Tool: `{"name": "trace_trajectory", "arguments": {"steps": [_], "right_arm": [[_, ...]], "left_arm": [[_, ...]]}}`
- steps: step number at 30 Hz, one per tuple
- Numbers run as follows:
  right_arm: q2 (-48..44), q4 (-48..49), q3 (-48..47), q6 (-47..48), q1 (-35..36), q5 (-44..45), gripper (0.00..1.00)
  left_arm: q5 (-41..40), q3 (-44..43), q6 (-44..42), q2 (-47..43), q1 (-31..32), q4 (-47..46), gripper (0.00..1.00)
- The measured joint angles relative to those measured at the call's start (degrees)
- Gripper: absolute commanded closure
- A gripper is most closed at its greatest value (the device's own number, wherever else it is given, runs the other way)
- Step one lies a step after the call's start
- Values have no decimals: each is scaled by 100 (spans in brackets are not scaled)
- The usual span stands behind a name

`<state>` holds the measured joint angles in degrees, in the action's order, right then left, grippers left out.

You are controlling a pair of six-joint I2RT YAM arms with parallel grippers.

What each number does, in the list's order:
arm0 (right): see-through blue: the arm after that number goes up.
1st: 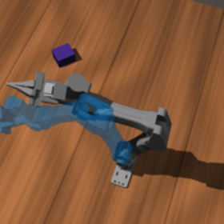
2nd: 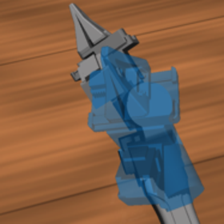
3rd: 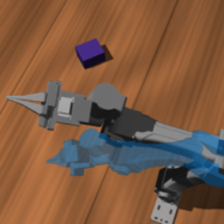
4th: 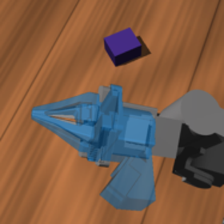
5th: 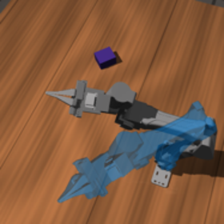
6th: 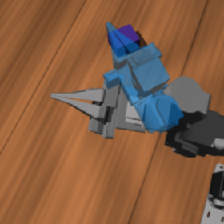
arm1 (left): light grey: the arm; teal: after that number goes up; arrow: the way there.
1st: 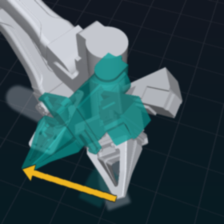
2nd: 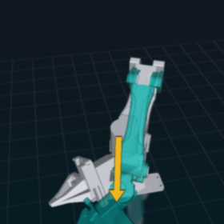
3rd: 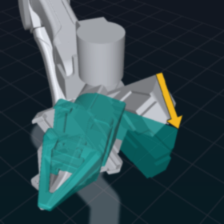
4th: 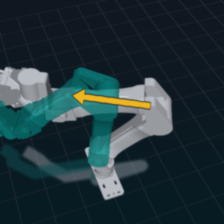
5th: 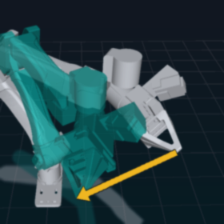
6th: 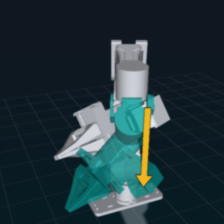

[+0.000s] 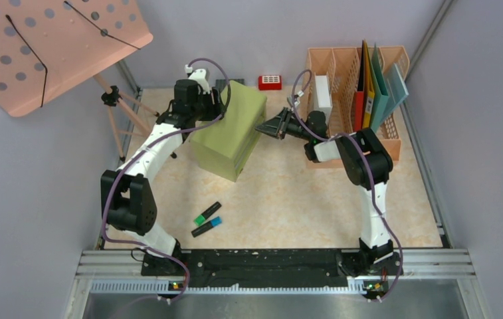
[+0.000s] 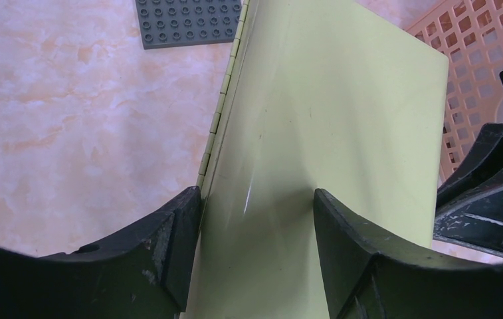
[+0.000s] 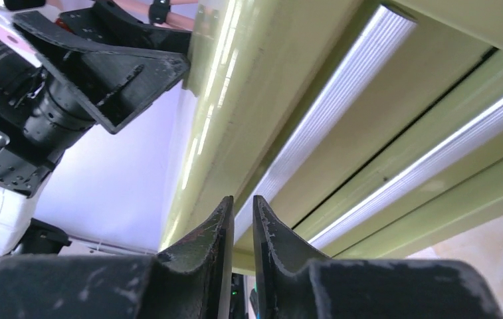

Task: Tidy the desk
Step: Open the drawer in the storage box.

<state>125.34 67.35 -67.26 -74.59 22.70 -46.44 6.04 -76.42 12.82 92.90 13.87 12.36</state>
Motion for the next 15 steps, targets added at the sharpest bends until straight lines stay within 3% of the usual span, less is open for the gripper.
{"name": "trace_trajectory", "arguments": {"steps": [6, 15], "right_arm": [[0, -245, 63, 212, 2, 9, 71], [114, -492, -227, 315, 11, 24, 74]], "left_arm": [[0, -31, -2, 13, 0, 35, 100], [2, -50, -4, 24, 0, 57, 100]]}}
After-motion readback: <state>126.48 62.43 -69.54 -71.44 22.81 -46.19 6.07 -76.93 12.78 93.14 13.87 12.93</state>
